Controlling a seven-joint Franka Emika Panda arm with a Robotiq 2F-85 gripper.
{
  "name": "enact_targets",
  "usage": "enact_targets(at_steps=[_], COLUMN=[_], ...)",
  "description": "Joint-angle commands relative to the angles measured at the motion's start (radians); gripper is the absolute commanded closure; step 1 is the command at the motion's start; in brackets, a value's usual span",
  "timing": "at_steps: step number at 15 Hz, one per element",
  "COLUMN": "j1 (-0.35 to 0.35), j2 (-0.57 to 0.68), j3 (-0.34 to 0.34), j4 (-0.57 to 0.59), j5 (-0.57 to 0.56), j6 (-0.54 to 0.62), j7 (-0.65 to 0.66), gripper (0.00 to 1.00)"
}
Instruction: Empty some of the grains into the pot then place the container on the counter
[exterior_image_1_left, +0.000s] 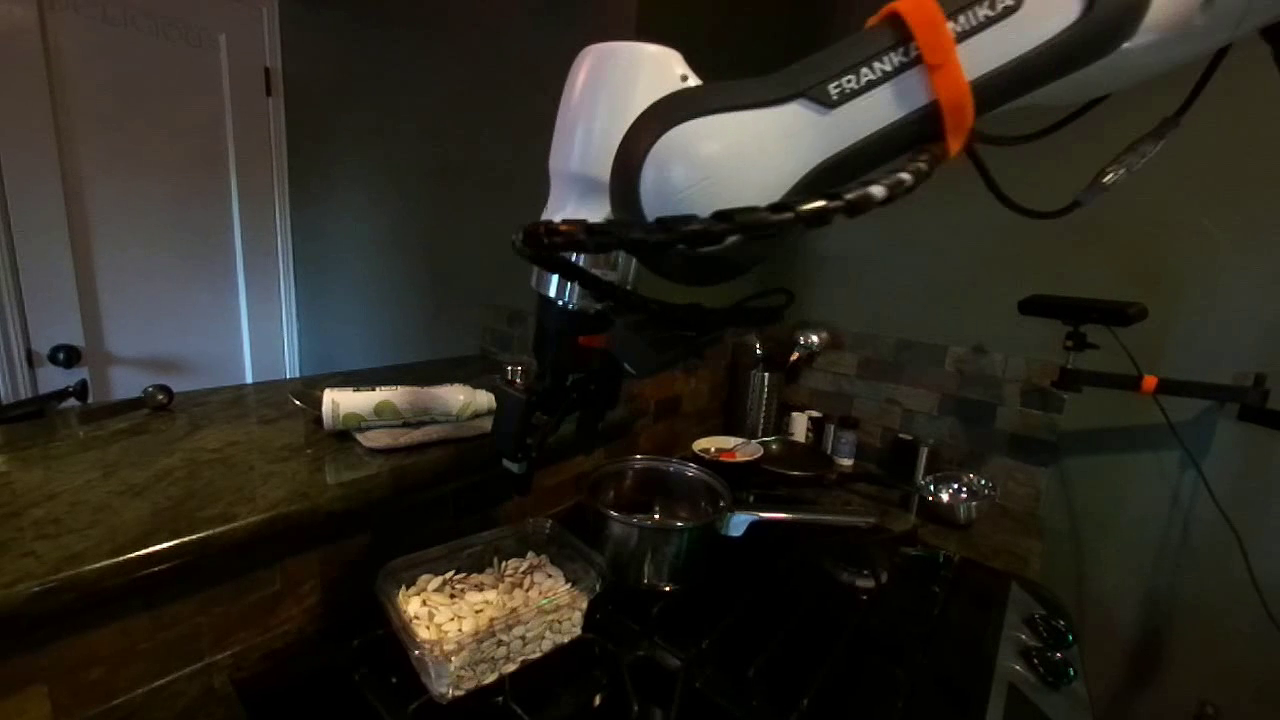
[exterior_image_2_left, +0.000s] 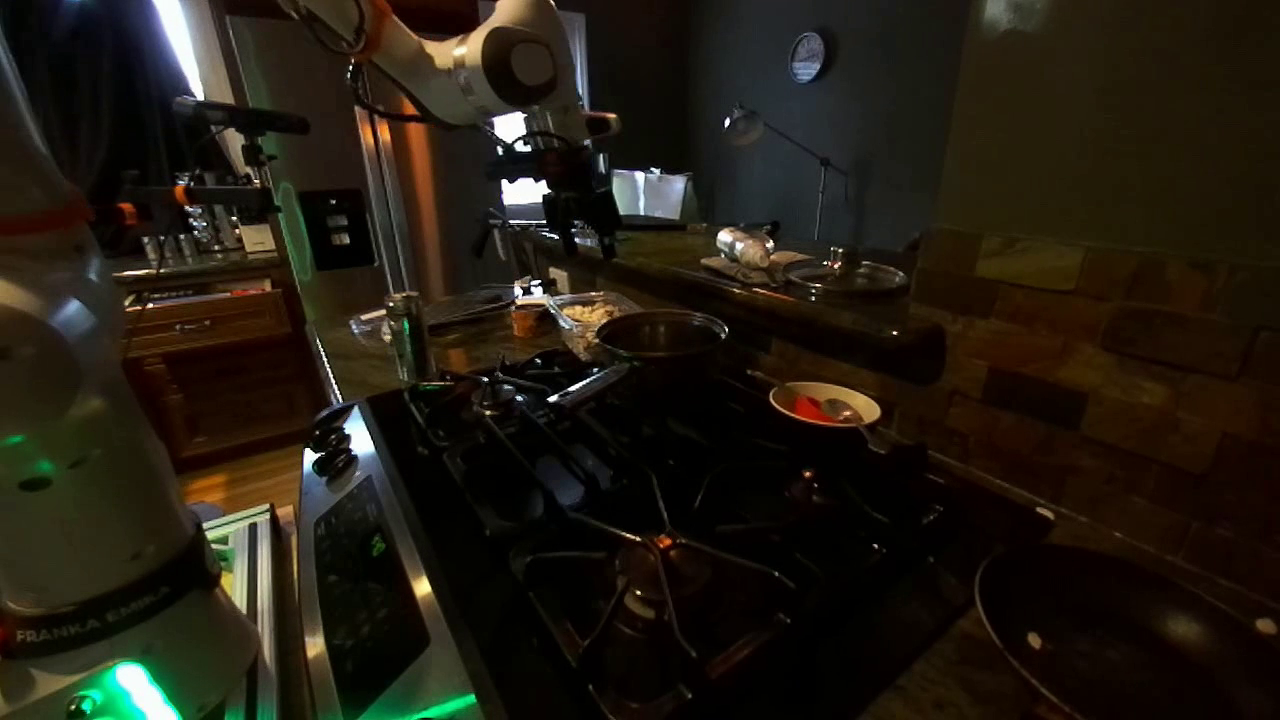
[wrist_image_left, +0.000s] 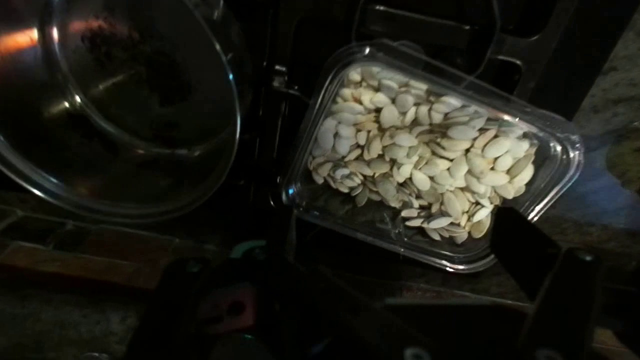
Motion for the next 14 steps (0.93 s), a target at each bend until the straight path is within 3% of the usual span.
enact_targets(at_steps=[1,2,3,4,9,14], j1=[0.039,0.040,0.046,0.047,0.051,0.001], j2=[0.183,0.232,0.265,0.167,0.279,0.386], j3=[-0.046,-0.051,-0.061,-0.069,-0.079,-0.115], j4=[0.197,0.254,0.302,0.178,0.304,0.403], j5=[0.072,0.087,0.073,0.063,0.087,0.162], j6=[-0.066,-0.105,-0.149,-0.065,-0.115,-0.158], j7=[-0.217,-0.267,-0.220,-0.203,-0.222,-0.402], gripper=[0.00,0.00,0.00,0.00,0.00,0.00])
